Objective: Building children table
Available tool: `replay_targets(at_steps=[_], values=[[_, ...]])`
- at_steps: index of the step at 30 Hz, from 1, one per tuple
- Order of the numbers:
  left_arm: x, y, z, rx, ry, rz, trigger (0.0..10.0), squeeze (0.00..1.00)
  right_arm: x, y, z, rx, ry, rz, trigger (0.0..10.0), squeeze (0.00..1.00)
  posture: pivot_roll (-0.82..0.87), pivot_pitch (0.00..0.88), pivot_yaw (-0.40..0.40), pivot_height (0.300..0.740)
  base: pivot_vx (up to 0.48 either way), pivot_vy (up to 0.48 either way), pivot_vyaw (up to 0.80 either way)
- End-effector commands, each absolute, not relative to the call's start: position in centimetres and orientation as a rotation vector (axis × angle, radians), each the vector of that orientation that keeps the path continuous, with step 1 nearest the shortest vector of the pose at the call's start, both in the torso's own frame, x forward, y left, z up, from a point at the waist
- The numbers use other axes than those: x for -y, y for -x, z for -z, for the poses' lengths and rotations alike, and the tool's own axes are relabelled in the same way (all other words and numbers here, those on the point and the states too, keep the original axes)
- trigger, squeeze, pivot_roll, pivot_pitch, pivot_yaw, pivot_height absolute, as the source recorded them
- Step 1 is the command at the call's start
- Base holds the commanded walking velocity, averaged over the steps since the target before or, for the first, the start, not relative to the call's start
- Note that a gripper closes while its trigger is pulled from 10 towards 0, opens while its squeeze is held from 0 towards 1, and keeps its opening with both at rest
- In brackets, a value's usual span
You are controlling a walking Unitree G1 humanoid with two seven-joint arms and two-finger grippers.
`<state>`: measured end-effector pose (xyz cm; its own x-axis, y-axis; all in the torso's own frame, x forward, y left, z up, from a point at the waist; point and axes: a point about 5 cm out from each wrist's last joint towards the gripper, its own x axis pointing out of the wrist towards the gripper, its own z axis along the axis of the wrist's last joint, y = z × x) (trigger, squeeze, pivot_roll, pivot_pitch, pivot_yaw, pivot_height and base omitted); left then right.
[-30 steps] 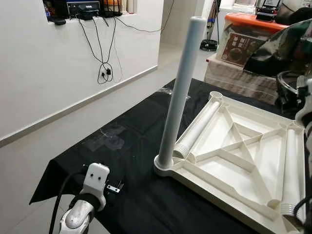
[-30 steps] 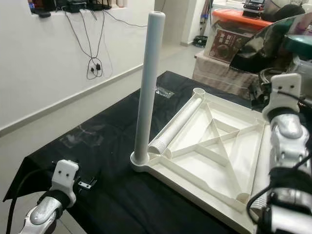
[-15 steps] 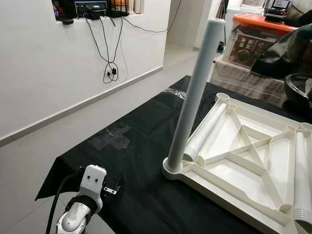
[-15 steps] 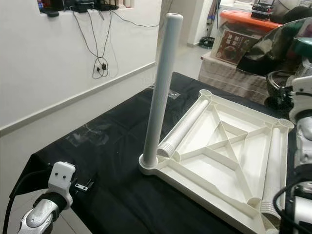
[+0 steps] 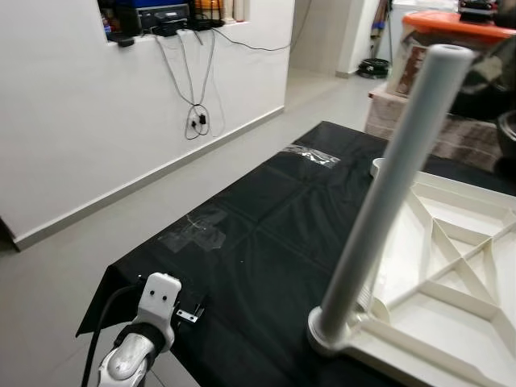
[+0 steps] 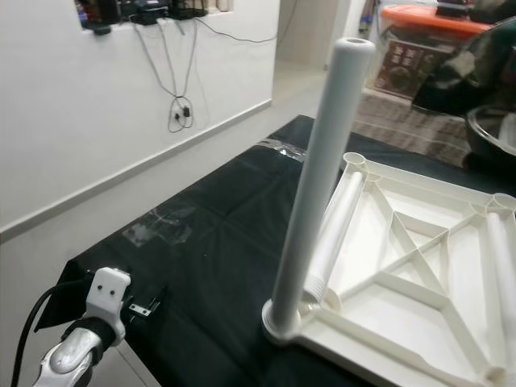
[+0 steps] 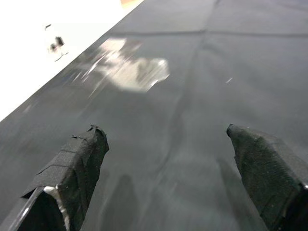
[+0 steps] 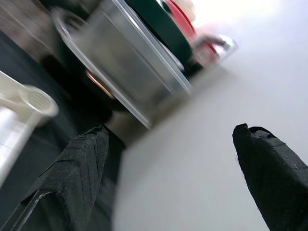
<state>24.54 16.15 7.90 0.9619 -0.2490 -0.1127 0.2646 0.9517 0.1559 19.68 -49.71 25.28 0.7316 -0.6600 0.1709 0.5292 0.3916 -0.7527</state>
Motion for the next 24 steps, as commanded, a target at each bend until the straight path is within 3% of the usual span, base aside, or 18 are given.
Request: replay_targets(at_steps=[1, 6, 8, 11, 12, 14, 15, 16, 18, 20, 22, 24], values=[[-16.0, -24.7, -7.5, -0.111, -0.166, 0.278, 10.0, 0.0, 50.2, -18.9, -25.2, -0.163, 0.872, 0.791, 10.0, 0.0, -0.1, 0.0, 0.0, 0.74, 0.0, 0.0, 0.0], [-16.0, -25.0, -7.7, -0.106, -0.169, 0.288, 10.0, 0.0, 48.2, -21.5, -24.8, -0.063, 0.827, 0.666, 10.0, 0.0, -0.09, 0.0, 0.0, 0.74, 0.0, 0.0, 0.0], [-16.1, -25.1, -7.8, -0.1, -0.17, 0.281, 10.0, 0.0, 43.5, -26.3, -24.7, 0.109, 0.775, 0.456, 10.0, 0.0, -0.07, 0.0, -0.016, 0.74, 0.0, 0.0, 0.0], [-16.2, -25.0, -7.9, -0.098, -0.17, 0.277, 10.0, 0.0, 41.8, -27.7, -24.8, 0.166, 0.752, 0.392, 10.0, 0.0, -0.07, 0.0, -0.018, 0.74, 0.0, 0.0, 0.0], [-16.3, -25.0, -7.9, -0.097, -0.169, 0.271, 10.0, 0.0, 39.4, -29.3, -24.9, 0.232, 0.719, 0.313, 10.0, 0.0, -0.05, 0.0, -0.029, 0.74, 0.0, 0.0, 0.0], [-16.3, -25.0, -7.9, -0.097, -0.169, 0.271, 10.0, 0.0, 39.4, -29.3, -24.9, 0.232, 0.719, 0.313, 10.0, 0.0, -0.05, 0.0, -0.029, 0.74, 0.0, 0.0, 0.0], [-16.3, -24.8, -7.9, -0.097, -0.168, 0.264, 10.0, 0.0, 36.6, -30.6, -25.0, 0.291, 0.687, 0.228, 10.0, 0.0, -0.04, 0.0, -0.037, 0.74, 0.0, 0.0, -0.47], [-16.3, -24.8, -7.9, -0.097, -0.168, 0.264, 10.0, 0.0, 36.6, -30.6, -25.0, 0.291, 0.687, 0.228, 10.0, 0.0, -0.04, 0.0, -0.037, 0.74, 0.0, 0.0, -0.47], [-16.4, -24.5, -7.8, -0.099, -0.163, 0.251, 10.0, 0.0, 30.7, -32.3, -24.8, 0.391, 0.583, 0.065, 10.0, 0.0, -0.03, 0.0, -0.051, 0.74, 0.0, 0.0, -0.8], [-16.4, -24.5, -7.8, -0.099, -0.163, 0.251, 10.0, 0.0, 30.7, -32.3, -24.8, 0.391, 0.583, 0.065, 10.0, 0.0, -0.03, 0.0, -0.051, 0.74, 0.0, 0.0, -0.8], [-16.4, -24.3, -7.7, -0.101, -0.159, 0.243, 10.0, 0.0, 26.7, -32.6, -23.6, 0.408, 0.485, -0.033, 10.0, 0.0, -0.03, 0.0, -0.058, 0.74, 0.0, 0.0, -0.8], [-16.4, -24.3, -7.7, -0.101, -0.158, 0.241, 10.0, 0.0, 25.8, -32.6, -23.0, 0.402, 0.458, -0.049, 10.0, 0.0, -0.03, 0.0, -0.058, 0.74, 0.0, 0.0, -0.8]])
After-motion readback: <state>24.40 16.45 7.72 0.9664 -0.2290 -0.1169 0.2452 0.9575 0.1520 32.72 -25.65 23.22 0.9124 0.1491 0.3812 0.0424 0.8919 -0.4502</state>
